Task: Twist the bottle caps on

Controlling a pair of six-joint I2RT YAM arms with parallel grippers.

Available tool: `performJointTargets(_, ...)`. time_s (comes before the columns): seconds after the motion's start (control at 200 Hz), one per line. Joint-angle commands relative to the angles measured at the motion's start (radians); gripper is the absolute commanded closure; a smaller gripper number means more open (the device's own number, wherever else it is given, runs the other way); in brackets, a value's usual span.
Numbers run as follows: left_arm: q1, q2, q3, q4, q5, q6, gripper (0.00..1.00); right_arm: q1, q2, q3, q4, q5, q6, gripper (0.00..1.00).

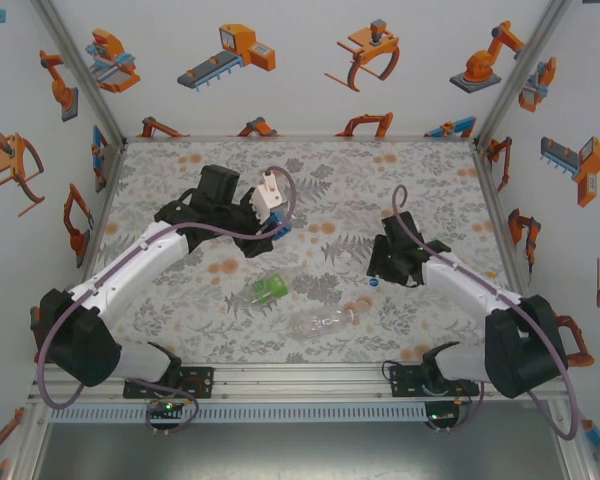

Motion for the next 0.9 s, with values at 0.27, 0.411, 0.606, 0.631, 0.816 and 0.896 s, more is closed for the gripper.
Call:
performJointTargets(0.27, -0.006, 0.005, 0.031, -0.016, 0.0, 0.025, 0.93, 0.059, 0.133, 0.088, -0.087, 0.067, -0.046, 0.52)
performJointTargets(0.411, -0.006, 0.007, 0.034, -0.019, 0.001, 0.024, 0.93, 0.068, 0.165, 0.103, -0.082, 0.065, -0.049, 0.54)
performJointTargets(0.606, -0.005, 0.006, 0.035, -0.019, 0.005, 0.024, 0.93, 0.078, 0.201, 0.132, -0.092, 0.078, -0.056, 0.56)
performJointTargets(0.631, -0.007, 0.005, 0.035, -0.019, 0.005, 0.024, 0.93, 0.08, 0.204, 0.135, -0.092, 0.078, -0.057, 0.56)
performJointTargets(0.816, -0.006, 0.002, 0.035, -0.021, -0.007, 0.026, 0.93, 0.085, 0.224, 0.149, -0.101, 0.073, -0.056, 0.58)
performJointTargets(0.896, -0.006, -0.001, 0.033, -0.02, -0.01, 0.027, 0.93, 0.088, 0.228, 0.15, -0.103, 0.073, -0.056, 0.59)
